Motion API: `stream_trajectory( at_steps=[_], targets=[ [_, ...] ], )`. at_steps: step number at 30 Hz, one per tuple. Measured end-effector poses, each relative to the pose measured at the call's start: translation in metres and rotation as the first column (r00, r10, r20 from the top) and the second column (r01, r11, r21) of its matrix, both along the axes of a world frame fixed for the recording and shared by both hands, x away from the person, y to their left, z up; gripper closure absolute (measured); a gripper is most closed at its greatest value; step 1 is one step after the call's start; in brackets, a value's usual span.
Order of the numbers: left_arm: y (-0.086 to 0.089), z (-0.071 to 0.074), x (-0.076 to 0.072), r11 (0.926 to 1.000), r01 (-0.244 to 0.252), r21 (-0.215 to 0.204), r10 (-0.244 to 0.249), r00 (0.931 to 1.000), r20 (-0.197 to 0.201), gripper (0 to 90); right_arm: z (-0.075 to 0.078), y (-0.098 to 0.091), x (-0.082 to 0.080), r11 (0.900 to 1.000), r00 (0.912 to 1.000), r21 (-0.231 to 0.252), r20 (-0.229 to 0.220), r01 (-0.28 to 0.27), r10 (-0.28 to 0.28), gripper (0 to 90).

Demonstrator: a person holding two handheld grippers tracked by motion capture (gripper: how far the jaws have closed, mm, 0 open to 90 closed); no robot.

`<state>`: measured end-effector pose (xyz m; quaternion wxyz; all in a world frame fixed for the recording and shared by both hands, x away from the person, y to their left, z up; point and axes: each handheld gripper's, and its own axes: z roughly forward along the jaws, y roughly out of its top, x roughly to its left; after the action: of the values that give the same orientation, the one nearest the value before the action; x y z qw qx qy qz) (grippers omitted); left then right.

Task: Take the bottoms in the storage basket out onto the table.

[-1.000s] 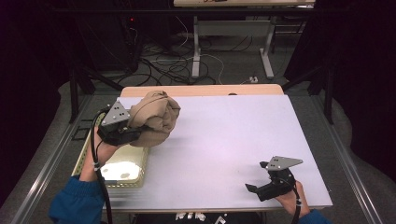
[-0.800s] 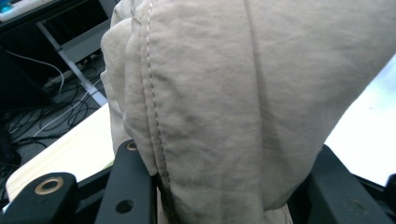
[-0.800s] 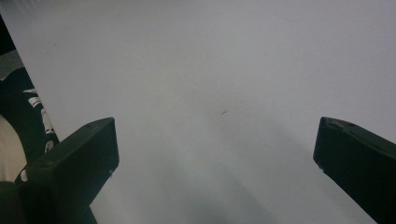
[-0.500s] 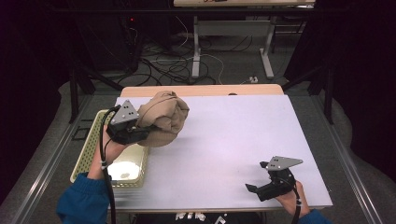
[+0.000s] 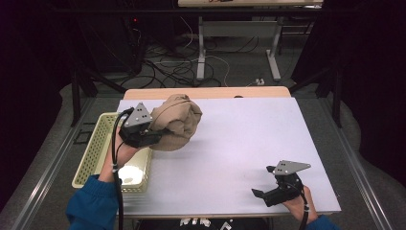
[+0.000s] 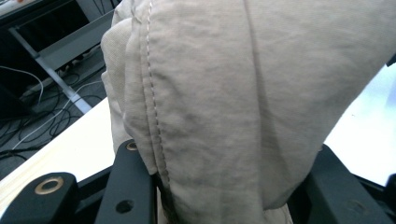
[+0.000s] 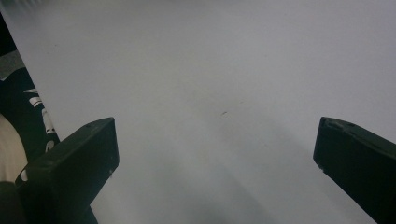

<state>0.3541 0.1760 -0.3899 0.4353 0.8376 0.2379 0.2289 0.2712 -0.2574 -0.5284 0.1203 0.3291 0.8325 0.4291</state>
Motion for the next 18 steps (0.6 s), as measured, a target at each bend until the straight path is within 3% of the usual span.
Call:
stream_trajectory(
  at_steps=[18],
  targets=[
    [-0.021,-0.008,0.005,0.9999,0.014,-0.004,-0.014,0.9999,-0.003,58.3,0.001,-0.001,0.0,0.9999,1.0,-0.011,-0.004,-0.006,0.006,0.0]
  ],
)
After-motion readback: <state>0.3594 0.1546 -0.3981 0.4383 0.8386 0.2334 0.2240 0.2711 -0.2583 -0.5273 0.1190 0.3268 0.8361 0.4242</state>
